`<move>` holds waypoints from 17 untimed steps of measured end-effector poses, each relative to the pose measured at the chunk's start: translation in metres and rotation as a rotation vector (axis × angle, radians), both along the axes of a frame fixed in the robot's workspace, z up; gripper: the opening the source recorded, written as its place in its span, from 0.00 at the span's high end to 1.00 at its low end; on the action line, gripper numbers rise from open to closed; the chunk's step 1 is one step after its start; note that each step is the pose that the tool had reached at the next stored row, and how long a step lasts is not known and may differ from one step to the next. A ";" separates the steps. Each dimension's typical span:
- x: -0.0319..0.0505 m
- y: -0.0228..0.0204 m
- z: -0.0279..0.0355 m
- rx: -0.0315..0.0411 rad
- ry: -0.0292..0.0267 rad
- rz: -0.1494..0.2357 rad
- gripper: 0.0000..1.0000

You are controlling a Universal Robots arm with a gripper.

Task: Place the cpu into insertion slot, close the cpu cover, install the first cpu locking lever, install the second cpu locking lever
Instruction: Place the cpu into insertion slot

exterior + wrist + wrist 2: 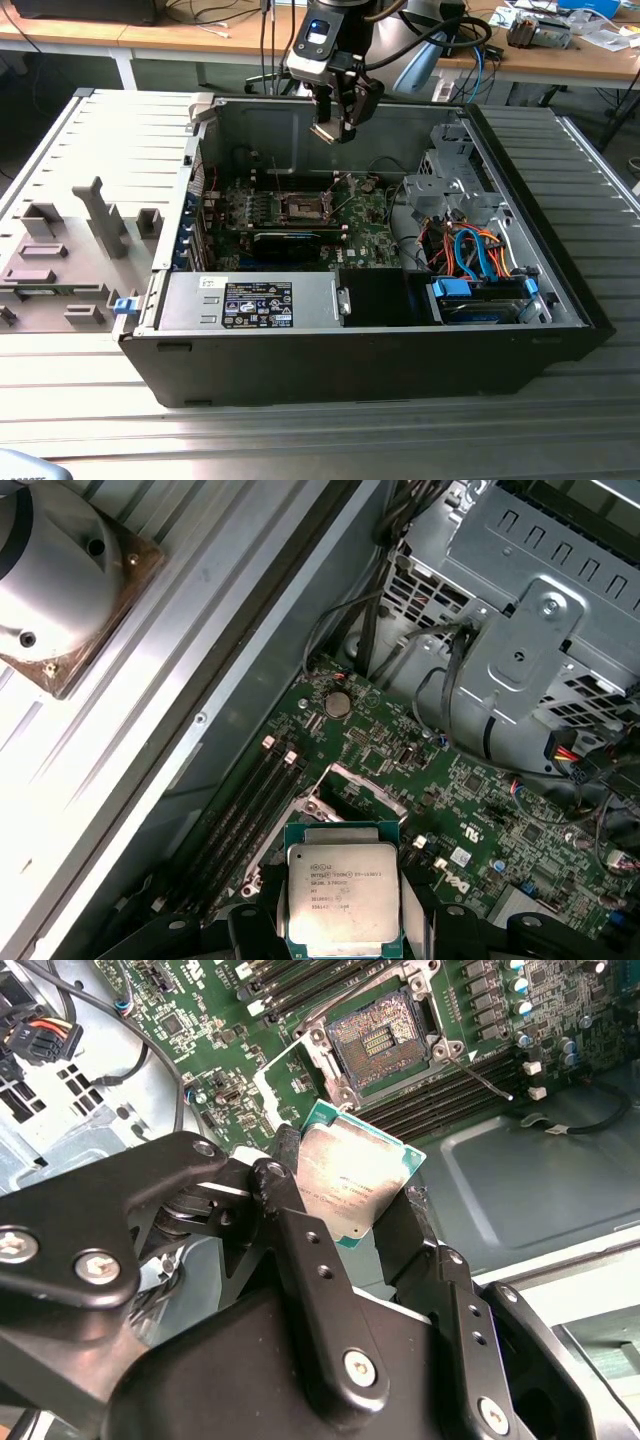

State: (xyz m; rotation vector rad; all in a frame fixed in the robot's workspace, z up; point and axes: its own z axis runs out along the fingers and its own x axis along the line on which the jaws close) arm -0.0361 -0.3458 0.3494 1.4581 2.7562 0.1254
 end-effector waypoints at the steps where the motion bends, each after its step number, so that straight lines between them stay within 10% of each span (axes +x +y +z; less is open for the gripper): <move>1: 0.0000 0.0000 0.0000 0.0000 0.0000 -0.001 0.46; 17: 0.0000 0.0000 -0.0002 0.0000 0.0000 -0.010 0.46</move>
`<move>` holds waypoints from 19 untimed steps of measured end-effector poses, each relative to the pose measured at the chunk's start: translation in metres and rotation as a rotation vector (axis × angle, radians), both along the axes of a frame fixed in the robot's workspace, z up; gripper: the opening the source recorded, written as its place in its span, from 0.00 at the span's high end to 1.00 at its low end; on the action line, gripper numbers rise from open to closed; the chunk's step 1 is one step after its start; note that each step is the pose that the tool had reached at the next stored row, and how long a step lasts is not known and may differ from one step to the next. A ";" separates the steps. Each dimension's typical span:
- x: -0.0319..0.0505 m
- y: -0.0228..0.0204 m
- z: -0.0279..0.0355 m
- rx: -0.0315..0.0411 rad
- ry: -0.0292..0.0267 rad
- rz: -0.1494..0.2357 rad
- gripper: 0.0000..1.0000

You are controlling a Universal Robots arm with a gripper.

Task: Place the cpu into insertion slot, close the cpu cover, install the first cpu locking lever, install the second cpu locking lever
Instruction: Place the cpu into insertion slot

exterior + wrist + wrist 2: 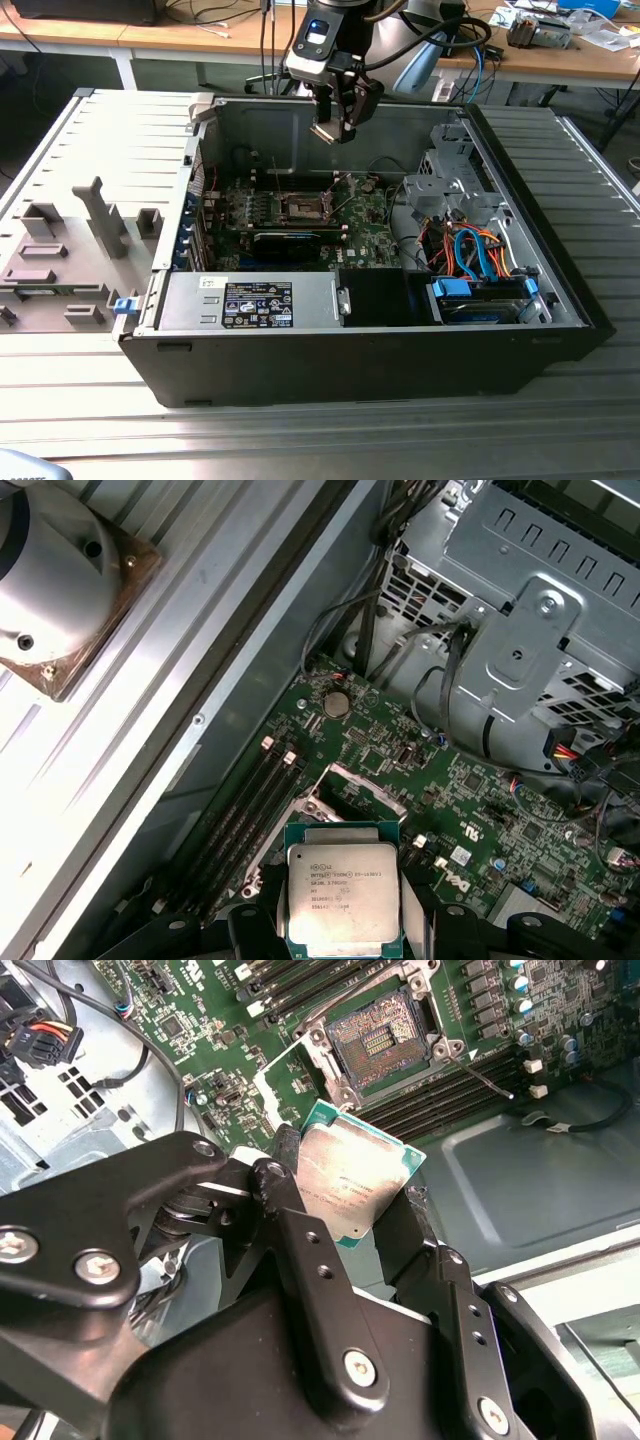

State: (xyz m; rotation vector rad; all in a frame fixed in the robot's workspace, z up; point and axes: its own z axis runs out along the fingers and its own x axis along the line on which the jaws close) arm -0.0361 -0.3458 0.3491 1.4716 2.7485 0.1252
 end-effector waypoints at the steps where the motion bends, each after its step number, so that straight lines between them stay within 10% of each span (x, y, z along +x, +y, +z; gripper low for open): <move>1: 0.0000 0.0000 0.0000 0.0000 0.0000 0.000 0.46; 19: 0.0000 0.0000 -0.0002 0.0000 0.0000 -0.011 0.46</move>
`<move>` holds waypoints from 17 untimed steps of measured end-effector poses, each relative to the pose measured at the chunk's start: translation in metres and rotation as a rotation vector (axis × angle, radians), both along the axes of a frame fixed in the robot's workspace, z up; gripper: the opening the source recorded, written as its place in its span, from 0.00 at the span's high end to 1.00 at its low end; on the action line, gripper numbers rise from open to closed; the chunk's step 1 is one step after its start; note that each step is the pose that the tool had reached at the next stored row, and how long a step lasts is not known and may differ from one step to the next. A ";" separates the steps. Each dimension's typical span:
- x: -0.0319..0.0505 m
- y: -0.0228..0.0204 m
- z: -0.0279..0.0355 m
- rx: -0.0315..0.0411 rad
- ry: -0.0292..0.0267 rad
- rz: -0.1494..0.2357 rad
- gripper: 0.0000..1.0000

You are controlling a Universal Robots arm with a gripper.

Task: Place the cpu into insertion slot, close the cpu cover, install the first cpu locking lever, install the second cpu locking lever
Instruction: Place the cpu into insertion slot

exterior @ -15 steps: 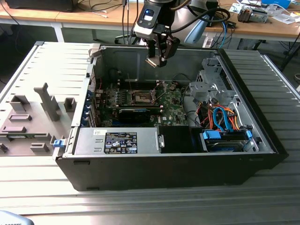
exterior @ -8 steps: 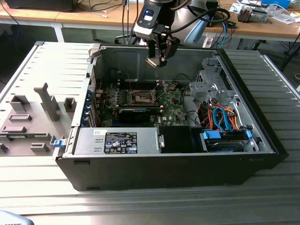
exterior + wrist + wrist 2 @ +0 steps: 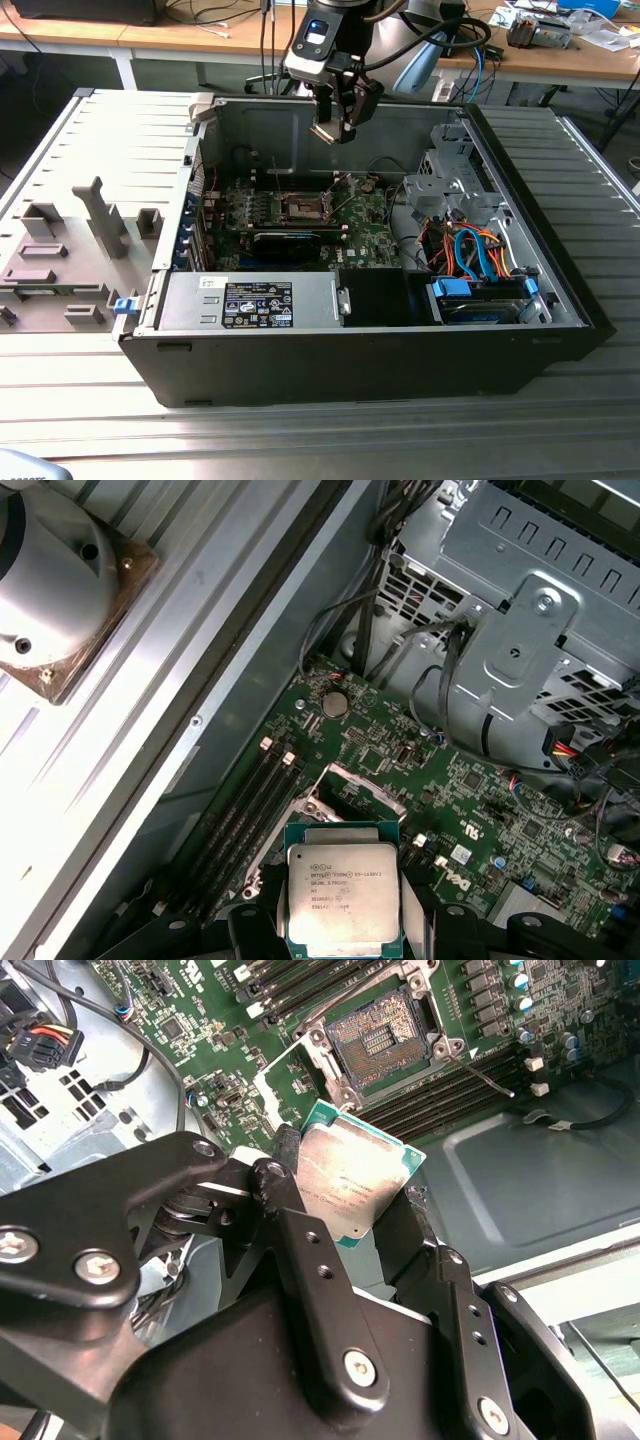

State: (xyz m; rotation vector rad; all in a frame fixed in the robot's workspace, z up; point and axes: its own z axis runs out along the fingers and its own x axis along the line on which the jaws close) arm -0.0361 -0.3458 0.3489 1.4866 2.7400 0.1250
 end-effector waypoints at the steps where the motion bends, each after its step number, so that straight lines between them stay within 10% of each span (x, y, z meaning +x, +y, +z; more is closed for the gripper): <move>1: 0.0000 0.0000 0.0000 0.0000 -0.0001 -0.001 0.46; 17: 0.0000 0.0000 -0.0002 -0.0001 -0.0001 -0.010 0.46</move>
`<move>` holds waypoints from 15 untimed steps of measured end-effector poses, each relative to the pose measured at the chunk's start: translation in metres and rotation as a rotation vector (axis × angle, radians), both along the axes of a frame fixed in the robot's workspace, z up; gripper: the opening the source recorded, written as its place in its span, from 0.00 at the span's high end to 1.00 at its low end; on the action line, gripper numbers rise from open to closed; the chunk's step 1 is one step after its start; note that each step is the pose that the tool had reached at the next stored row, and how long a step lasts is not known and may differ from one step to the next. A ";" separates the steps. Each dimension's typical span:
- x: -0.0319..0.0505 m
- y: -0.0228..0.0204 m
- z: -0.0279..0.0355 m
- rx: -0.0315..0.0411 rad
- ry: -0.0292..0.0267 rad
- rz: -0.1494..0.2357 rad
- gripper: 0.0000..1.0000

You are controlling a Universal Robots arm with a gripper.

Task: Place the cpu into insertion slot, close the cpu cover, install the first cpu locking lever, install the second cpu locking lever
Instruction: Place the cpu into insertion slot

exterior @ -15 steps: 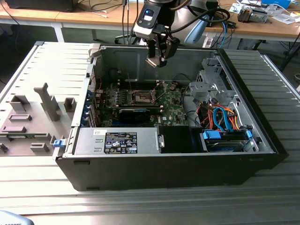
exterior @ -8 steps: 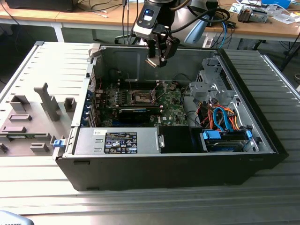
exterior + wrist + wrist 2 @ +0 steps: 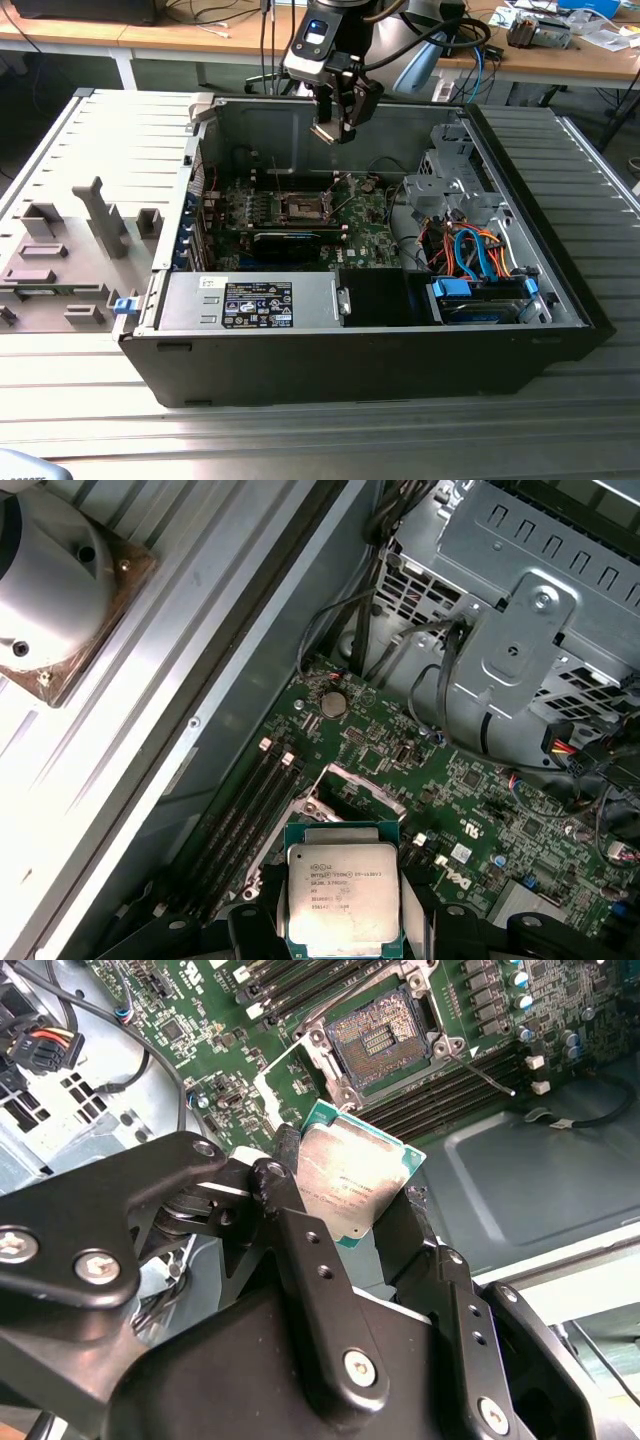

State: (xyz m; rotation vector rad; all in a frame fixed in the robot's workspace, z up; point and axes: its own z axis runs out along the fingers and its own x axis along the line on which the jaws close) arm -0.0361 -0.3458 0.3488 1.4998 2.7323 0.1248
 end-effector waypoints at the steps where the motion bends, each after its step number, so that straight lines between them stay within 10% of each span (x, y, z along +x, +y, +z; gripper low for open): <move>1: 0.0000 0.0000 0.0000 0.0000 0.0001 -0.001 0.46; 15: 0.0000 0.0000 -0.0001 0.0001 0.0001 -0.009 0.46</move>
